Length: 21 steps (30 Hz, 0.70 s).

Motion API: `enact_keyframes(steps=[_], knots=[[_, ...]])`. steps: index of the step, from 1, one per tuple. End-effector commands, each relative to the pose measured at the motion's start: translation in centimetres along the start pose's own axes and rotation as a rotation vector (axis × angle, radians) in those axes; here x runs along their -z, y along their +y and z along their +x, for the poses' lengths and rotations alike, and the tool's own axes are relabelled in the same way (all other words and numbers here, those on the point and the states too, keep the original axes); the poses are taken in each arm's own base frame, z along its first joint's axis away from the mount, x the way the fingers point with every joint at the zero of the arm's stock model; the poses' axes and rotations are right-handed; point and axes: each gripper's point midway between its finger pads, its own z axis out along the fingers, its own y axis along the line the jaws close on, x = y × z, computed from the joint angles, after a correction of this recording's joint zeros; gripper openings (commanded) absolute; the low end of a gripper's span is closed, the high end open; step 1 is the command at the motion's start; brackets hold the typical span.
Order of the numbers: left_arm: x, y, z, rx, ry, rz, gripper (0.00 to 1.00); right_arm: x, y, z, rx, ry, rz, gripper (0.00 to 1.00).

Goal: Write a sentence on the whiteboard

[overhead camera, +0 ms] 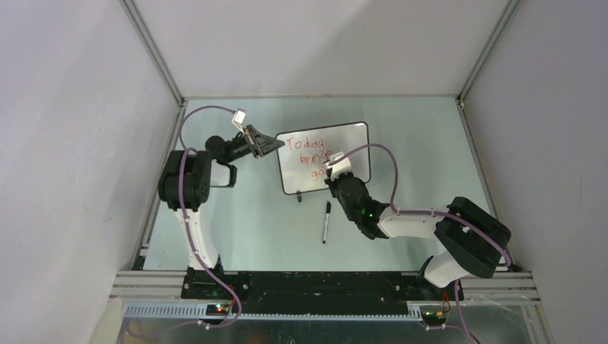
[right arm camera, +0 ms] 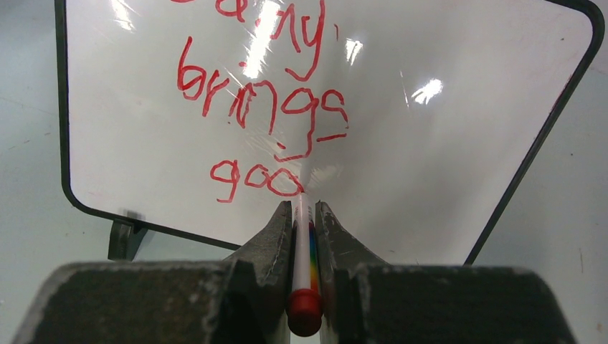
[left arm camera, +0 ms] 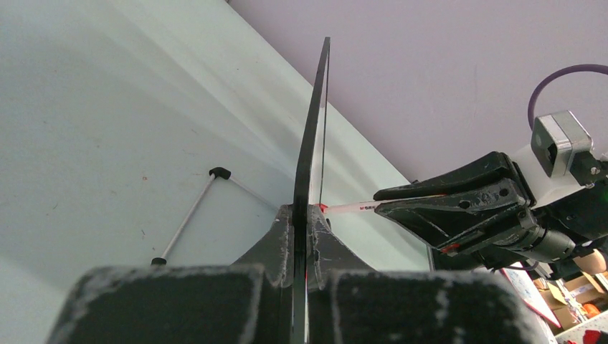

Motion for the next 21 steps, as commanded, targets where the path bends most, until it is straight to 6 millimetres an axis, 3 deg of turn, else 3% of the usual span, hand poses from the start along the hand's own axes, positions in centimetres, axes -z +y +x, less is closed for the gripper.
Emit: enact_keyframes(steps=[1,6,12,21], knots=[[0.1,-0.6,-1.1,-0.084,-0.02,0.02,0.0,0.5,-0.4,-3.3,-0.08,-0.064,-0.003,0.0],[0.1,-0.6,-1.0,-0.083,-0.019,0.021,0.0,2.0,-1.5,-4.6,-0.16,-0.109,-0.043,0.0],[0.1,-0.6,-1.1,-0.083,-0.019,0.021,0.0,2.1,-3.3,-4.0,-0.161,-0.096,-0.002,0.0],[0.1,-0.6,-1.0,-0.083,-0.018,0.022,0.0,1.0,-2.4,-3.0,-0.148,-0.09,-0.021,0.0]])
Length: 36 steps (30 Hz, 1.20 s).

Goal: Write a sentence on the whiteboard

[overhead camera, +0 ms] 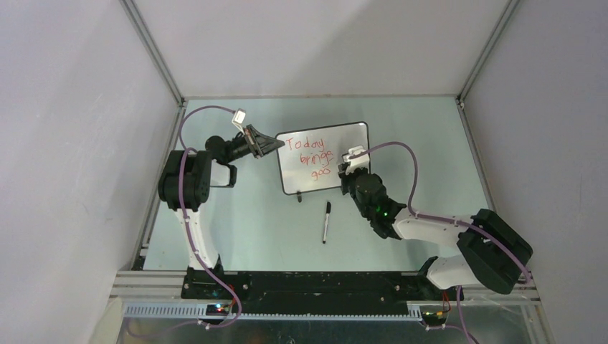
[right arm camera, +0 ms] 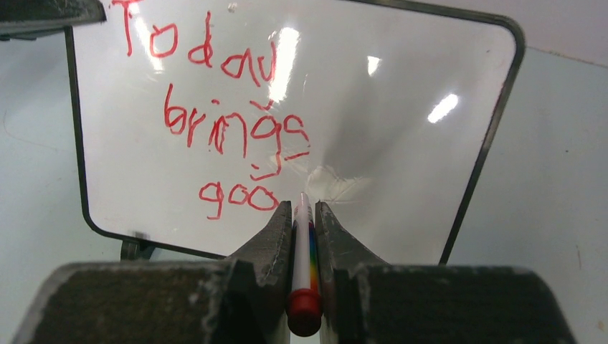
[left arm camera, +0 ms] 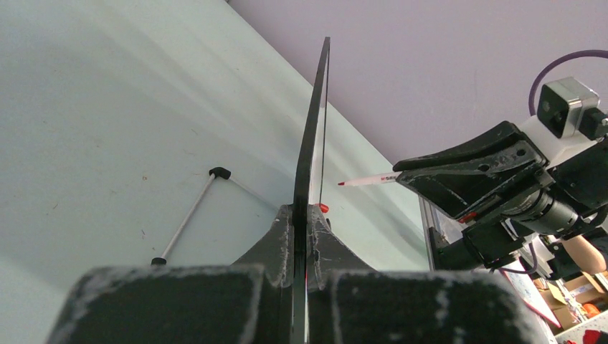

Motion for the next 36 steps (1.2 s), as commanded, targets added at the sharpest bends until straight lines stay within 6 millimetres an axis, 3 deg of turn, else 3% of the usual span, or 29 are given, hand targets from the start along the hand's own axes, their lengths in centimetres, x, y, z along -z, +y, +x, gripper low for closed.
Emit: enact_keyframes(steps=[1,36], knots=[[0.1,-0.7,-1.1,-0.086,-0.019,0.022,0.0,-0.6,0.7,-0.4,-0.021,-0.031,-0.02,0.0],[0.1,-0.7,-1.0,-0.086,-0.018,0.021,0.0,-1.9,0.4,0.3,0.029,-0.03,0.04,0.0]])
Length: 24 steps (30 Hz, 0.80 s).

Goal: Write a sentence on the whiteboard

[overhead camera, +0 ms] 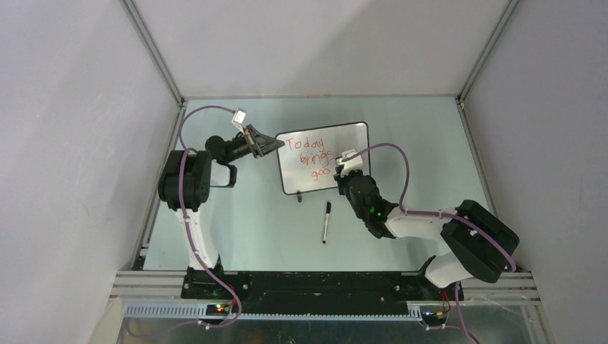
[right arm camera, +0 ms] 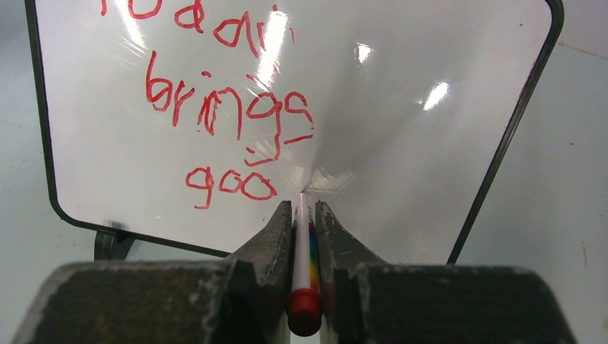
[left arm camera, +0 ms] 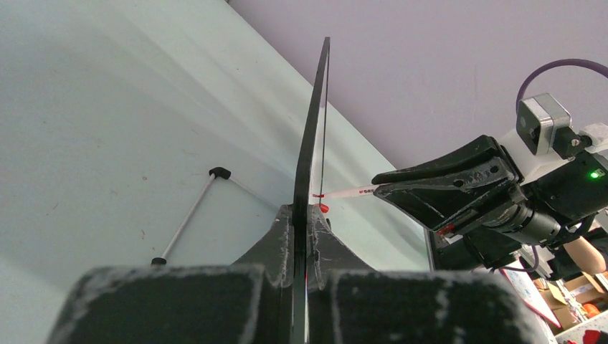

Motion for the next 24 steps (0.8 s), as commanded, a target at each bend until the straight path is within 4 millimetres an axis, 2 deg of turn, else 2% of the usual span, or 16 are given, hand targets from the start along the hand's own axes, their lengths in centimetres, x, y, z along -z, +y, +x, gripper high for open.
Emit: enact_keyframes(steps=[1,10,24], knots=[[0.1,-0.7,-1.0,-0.086,-0.018,0.021,0.0,-0.6,-0.1,-2.6,-0.027,-0.075,0.031,0.0],[0.1,-0.7,-1.0,-0.087,-0.018,0.022,0.0,-0.7,0.9,-2.9,-0.022,-0.086,-0.01,0.0],[0.1,-0.7,-1.0,-0.087,-0.017,0.022,0.0,-0.3,1.7,-2.0,-0.016,-0.043,-0.055,0.0]])
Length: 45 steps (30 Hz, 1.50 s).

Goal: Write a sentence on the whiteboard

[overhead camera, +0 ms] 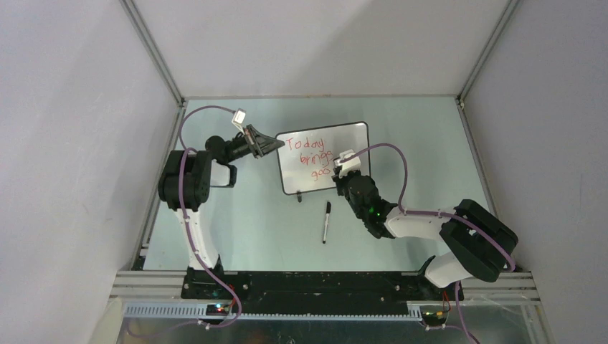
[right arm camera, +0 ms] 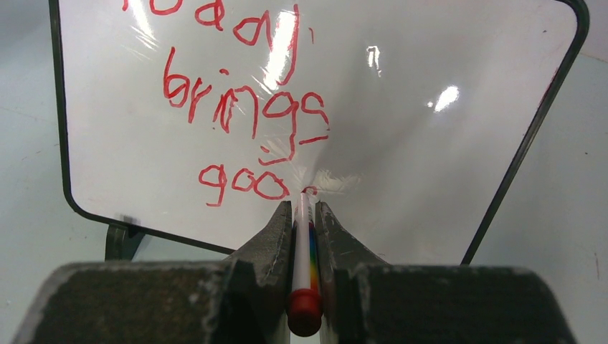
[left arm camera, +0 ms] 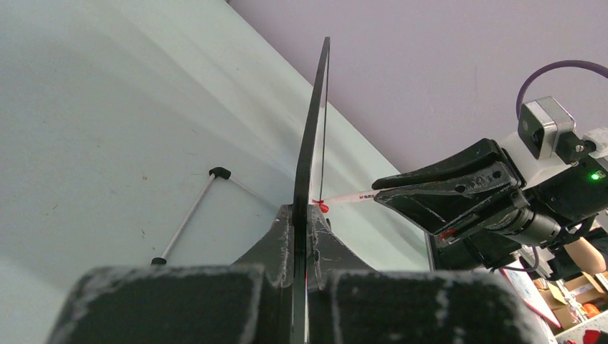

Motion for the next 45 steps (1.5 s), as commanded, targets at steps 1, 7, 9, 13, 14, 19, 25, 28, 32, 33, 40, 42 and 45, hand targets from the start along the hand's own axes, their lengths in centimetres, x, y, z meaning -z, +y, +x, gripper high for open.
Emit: enact_keyframes(steps=[1,7,9,13,14,19,25,28,32,33,40,42,45], knots=[[0.1,-0.7,-1.0,-0.085,-0.018,0.021,0.0,-0.3,0.7,-1.9,-0.027,-0.035,-0.02,0.0],[0.1,-0.7,-1.1,-0.088,-0.019,0.021,0.0,-0.2,0.3,-1.7,-0.024,-0.02,-0.004,0.0],[0.1,-0.7,-1.0,-0.089,-0.018,0.022,0.0,-0.2,0.1,-1.6,-0.022,-0.016,0.003,0.0],[0.1,-0.7,-1.0,-0.086,-0.018,0.021,0.0,-0.2,-0.3,-1.5,-0.019,-0.009,0.017,0.0],[0.1,-0.7,-1.0,-0.088,-0.018,0.021,0.0,-0.2,-0.3,-1.5,-0.018,-0.009,0.02,0.0],[0.1,-0.7,-1.0,-0.088,-0.018,0.021,0.0,-0.2,-0.8,-1.5,-0.012,-0.01,0.045,0.0],[0.1,-0.7,-1.0,-0.088,-0.018,0.022,0.0,-0.3,-1.2,-1.8,-0.015,-0.021,0.059,0.0],[0.1,-0.7,-1.0,-0.087,-0.018,0.021,0.0,-0.3,-1.3,-2.0,-0.015,-0.03,0.062,0.0],[0.1,-0.7,-1.0,-0.088,-0.018,0.021,0.0,-0.4,-1.4,-2.4,-0.019,-0.044,0.063,0.0],[0.1,-0.7,-1.0,-0.087,-0.018,0.021,0.0,-0.4,-1.5,-2.5,-0.019,-0.047,0.063,0.0],[0.1,-0.7,-1.0,-0.088,-0.018,0.021,0.0,-0.6,-1.5,-3.1,-0.02,-0.059,0.064,0.0],[0.1,-0.8,-1.1,-0.089,-0.019,0.022,0.0,-0.7,-1.5,-3.3,-0.02,-0.064,0.062,0.0],[0.1,-0.7,-1.0,-0.087,-0.018,0.021,0.0,-0.8,-1.5,-3.5,-0.019,-0.067,0.064,0.0]])
